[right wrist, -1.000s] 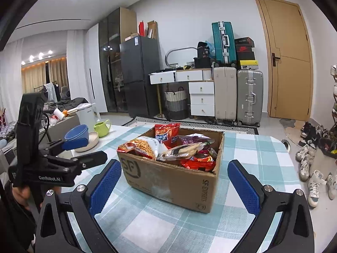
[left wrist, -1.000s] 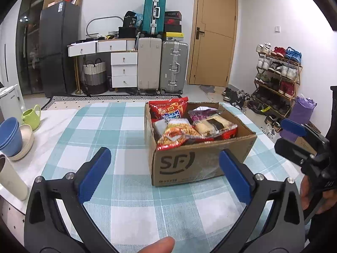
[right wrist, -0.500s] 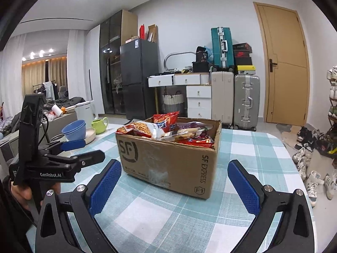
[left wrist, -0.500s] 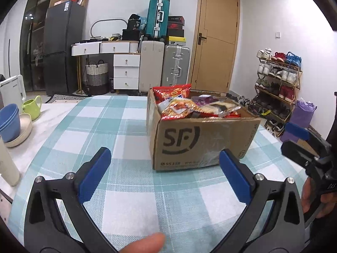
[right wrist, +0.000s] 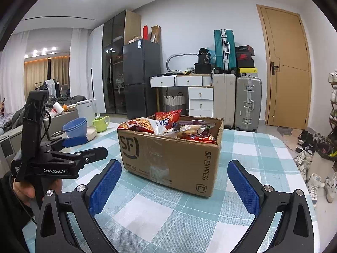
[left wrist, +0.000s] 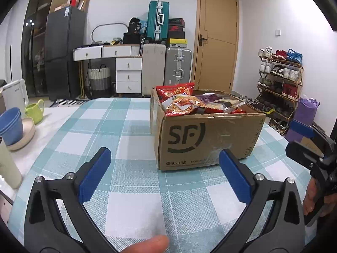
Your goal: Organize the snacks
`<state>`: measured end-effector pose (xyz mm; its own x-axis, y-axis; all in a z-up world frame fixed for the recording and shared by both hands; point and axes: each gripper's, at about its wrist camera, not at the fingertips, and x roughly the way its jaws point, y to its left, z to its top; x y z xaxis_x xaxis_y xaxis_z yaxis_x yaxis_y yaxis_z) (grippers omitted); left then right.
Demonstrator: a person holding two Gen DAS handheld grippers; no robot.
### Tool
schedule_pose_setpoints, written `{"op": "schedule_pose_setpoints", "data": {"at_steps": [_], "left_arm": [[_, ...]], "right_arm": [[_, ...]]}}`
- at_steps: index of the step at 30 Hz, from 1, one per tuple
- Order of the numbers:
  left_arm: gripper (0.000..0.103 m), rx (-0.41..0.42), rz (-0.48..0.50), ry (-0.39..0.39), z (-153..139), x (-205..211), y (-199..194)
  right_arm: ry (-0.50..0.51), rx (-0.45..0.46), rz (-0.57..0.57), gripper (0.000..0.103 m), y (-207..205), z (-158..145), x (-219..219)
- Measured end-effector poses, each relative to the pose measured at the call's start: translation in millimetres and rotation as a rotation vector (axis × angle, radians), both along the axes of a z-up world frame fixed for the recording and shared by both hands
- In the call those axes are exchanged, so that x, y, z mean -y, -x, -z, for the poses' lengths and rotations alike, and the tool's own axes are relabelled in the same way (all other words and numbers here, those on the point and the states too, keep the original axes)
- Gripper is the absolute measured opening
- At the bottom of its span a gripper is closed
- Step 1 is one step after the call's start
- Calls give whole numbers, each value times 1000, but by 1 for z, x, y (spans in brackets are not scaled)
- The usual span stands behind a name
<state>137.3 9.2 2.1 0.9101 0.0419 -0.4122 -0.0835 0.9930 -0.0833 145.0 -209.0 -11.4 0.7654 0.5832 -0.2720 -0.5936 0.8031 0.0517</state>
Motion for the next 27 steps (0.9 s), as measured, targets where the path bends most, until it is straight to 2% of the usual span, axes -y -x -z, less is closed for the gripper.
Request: {"op": "schedule_pose_setpoints", "data": {"at_steps": [27], "left_arm": [[102,-6,-7,7,4,-4,-7]], "right_arm": [[3,5,8,103,0,3,3]]}}
